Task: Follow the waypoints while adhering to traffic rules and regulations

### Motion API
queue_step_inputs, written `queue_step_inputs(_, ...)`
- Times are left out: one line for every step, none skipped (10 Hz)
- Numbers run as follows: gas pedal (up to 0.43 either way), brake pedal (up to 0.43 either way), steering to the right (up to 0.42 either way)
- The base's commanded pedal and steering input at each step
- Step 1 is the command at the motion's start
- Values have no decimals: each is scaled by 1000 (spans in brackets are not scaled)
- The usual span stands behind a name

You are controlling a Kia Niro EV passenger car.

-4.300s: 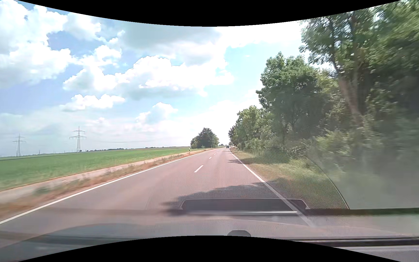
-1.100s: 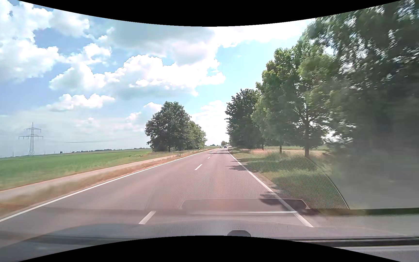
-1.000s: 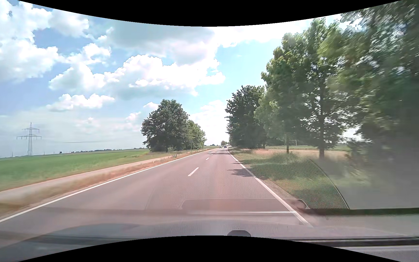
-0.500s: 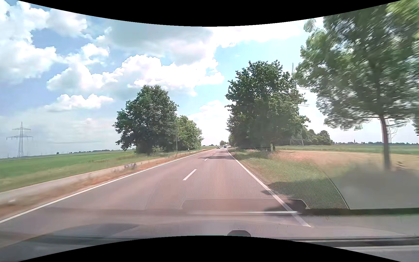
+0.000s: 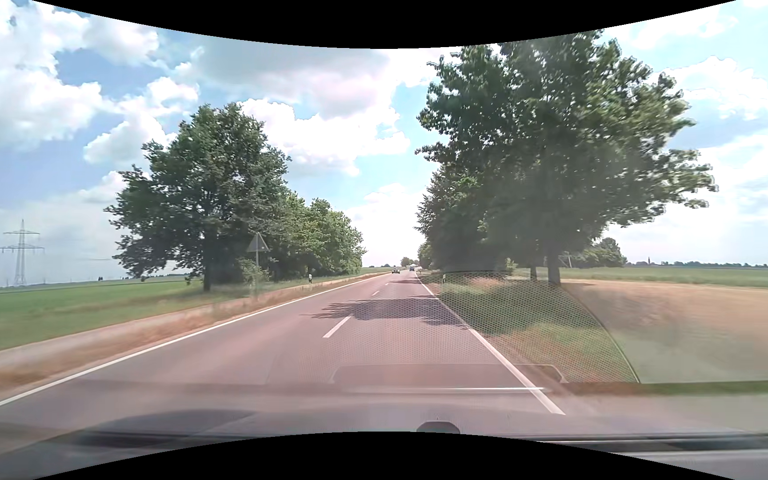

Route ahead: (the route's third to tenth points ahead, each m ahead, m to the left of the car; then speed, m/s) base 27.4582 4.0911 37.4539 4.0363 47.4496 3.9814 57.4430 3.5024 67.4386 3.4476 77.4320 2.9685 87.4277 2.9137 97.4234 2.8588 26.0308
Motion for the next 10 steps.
queue_step_inputs(260, 0, 1)
queue_step_inputs(260, 0, 1)
queue_step_inputs(260, 0, 1)
queue_step_inputs(260, 0, 1)
queue_step_inputs(260, 0, 1)
queue_step_inputs(260, 0, 1)
queue_step_inputs(260, 0, 1)
queue_step_inputs(260, 0, 1)
queue_step_inputs(260, 0, 1)
queue_step_inputs(260, 0, 1)
